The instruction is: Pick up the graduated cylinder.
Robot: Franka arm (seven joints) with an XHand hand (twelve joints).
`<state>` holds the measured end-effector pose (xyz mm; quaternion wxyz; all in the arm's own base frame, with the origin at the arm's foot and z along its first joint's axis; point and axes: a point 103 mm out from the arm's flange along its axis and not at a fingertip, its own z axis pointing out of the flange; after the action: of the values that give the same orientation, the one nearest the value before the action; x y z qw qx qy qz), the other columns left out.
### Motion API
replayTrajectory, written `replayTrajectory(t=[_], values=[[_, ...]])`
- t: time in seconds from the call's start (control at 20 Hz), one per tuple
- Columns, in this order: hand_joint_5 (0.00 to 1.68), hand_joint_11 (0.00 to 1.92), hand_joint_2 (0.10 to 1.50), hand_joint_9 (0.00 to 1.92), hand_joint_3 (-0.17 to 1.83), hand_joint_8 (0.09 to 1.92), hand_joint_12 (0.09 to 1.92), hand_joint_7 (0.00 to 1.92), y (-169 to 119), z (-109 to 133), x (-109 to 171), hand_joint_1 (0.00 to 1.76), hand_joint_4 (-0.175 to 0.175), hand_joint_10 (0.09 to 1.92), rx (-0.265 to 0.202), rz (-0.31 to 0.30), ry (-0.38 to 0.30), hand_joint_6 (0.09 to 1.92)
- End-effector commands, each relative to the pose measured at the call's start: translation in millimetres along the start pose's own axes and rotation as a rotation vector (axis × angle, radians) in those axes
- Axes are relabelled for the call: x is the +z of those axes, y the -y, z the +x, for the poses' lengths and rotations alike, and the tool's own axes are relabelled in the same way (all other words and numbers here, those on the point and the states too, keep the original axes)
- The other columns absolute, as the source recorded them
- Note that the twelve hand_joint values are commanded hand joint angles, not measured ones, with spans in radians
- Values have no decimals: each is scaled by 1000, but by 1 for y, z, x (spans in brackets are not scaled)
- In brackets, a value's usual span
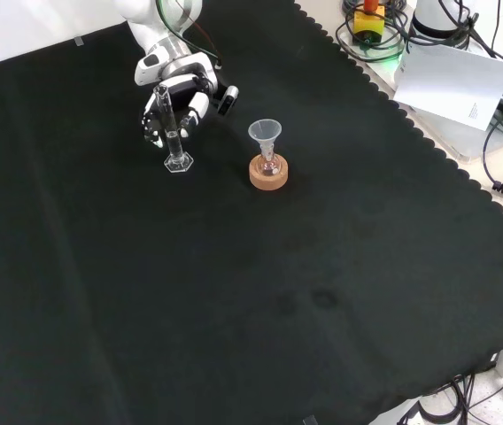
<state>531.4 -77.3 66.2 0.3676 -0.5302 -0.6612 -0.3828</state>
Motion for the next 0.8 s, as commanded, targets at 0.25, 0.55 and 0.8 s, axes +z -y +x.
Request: replayTrajectory(t=[0.25,0.55,0.8], values=[[737,764,1098,1026,-175,552,1074,765,-2,1,9,1238,34,359,-1,14,13,711],[791,867,1154,1065,-175,595,1007,813,-2,0,7,1268,42,340,4,-4,-1,712],[872,937,1208,1114,-175,638,954,883,1,1,1,1261,58,342,11,-4,30,709]])
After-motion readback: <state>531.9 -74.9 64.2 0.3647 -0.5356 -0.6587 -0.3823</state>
